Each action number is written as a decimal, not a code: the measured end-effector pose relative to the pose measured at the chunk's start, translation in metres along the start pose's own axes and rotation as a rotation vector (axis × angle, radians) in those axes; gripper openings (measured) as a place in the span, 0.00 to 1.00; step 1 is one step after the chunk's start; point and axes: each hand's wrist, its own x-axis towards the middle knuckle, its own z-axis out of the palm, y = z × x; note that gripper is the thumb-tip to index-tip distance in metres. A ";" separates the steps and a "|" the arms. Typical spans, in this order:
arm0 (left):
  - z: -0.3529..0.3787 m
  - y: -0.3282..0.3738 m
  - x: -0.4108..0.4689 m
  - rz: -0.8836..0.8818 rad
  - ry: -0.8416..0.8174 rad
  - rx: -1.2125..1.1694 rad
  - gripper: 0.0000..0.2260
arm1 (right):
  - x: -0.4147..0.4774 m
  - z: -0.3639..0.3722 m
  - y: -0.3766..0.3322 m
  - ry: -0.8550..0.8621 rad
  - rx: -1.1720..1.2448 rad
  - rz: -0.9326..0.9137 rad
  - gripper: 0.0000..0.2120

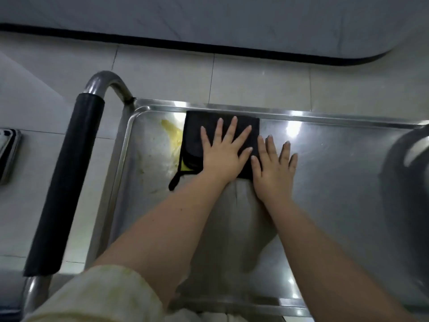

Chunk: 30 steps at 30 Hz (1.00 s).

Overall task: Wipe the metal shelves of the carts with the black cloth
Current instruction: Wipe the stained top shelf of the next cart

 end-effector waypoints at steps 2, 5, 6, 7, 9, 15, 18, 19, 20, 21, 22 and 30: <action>0.004 0.010 0.015 -0.097 -0.009 0.015 0.27 | 0.002 0.001 0.004 -0.006 0.005 -0.004 0.31; -0.001 0.005 0.035 -0.155 0.005 0.021 0.28 | 0.005 0.006 0.006 0.010 0.009 -0.014 0.29; -0.005 0.000 0.042 -0.162 0.000 0.025 0.28 | 0.006 0.008 0.006 0.013 0.003 -0.015 0.29; -0.008 -0.003 0.047 -0.163 -0.006 0.035 0.28 | 0.007 0.009 0.006 0.013 -0.003 -0.014 0.28; -0.009 -0.009 0.046 -0.151 -0.016 0.058 0.28 | 0.009 0.010 0.007 0.007 -0.016 -0.013 0.27; 0.012 -0.018 -0.041 -0.095 -0.019 0.086 0.28 | 0.010 0.007 0.007 -0.032 -0.032 -0.011 0.27; 0.027 -0.020 -0.101 -0.065 0.005 0.108 0.28 | 0.011 0.007 0.004 -0.051 -0.037 -0.008 0.27; 0.033 -0.020 -0.119 -0.067 0.017 0.110 0.28 | 0.011 0.005 0.003 -0.057 -0.038 -0.017 0.27; 0.037 -0.020 -0.135 -0.076 0.031 0.108 0.28 | 0.010 0.004 0.003 -0.069 -0.043 -0.031 0.27; 0.040 -0.018 -0.148 -0.090 0.041 0.104 0.28 | 0.009 0.003 0.004 -0.085 -0.054 -0.045 0.27; 0.043 -0.016 -0.157 -0.105 0.046 0.100 0.28 | 0.007 0.001 0.005 -0.104 -0.070 -0.052 0.27; 0.041 -0.003 -0.174 -0.220 0.016 0.090 0.28 | 0.016 -0.006 -0.035 -0.101 -0.087 -0.247 0.25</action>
